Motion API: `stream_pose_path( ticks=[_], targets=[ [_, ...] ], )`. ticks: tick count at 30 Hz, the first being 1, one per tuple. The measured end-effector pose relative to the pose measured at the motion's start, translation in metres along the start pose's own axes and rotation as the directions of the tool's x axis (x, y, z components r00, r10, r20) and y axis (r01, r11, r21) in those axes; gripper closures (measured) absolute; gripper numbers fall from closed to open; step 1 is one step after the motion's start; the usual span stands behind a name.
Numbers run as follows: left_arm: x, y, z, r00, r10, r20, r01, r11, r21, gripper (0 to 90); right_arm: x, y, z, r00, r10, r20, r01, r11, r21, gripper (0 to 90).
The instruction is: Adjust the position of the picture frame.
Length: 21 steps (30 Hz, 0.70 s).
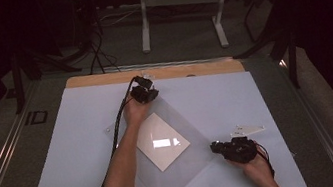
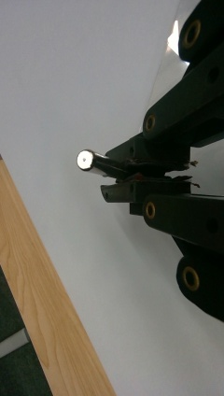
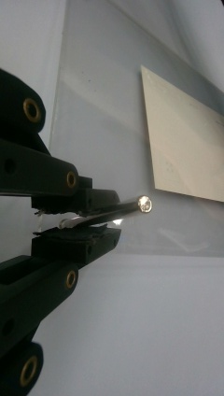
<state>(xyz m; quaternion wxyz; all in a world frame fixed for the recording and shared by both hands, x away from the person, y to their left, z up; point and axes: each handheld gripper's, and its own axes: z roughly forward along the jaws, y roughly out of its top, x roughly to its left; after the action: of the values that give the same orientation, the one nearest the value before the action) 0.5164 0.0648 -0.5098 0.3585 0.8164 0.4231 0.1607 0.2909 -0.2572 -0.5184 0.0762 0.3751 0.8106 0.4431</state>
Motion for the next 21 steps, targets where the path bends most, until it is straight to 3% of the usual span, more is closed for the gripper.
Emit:
stream_pose_path(
  ticks=[2, 3, 11, 16, 21],
  targets=[
    [0.001, 0.000, -0.002, 1.0000, 0.000, 0.002, 0.000, 1.0000, 0.001, 85.2, -0.001, 0.001, 0.000, 1.0000, 0.005, 0.003, -0.005, 1.000, -0.004, 80.6],
    [0.006, -0.001, -0.006, 0.9984, -0.048, 0.032, 0.048, 0.9988, -0.009, 84.9, -0.003, 0.002, -0.002, 0.9998, 0.018, -0.001, -0.018, 1.000, -0.013, 80.1],
    [0.014, -0.001, -0.022, 0.9990, -0.025, 0.037, 0.024, 0.9996, 0.012, 85.0, -0.013, 0.011, -0.010, 0.9993, 0.033, 0.018, -0.032, 0.998, -0.053, 79.2],
    [0.024, -0.008, -0.034, 0.9981, -0.054, 0.028, 0.054, 0.9985, 0.007, 85.0, -0.018, 0.023, -0.009, 0.9991, 0.030, 0.029, -0.028, 0.997, -0.071, 79.0],
    [0.032, -0.014, -0.045, 0.9981, -0.056, 0.027, 0.056, 0.9984, 0.011, 85.0, -0.023, 0.032, -0.006, 0.9989, 0.032, 0.035, -0.029, 0.996, -0.084, 78.9]
  ],
)
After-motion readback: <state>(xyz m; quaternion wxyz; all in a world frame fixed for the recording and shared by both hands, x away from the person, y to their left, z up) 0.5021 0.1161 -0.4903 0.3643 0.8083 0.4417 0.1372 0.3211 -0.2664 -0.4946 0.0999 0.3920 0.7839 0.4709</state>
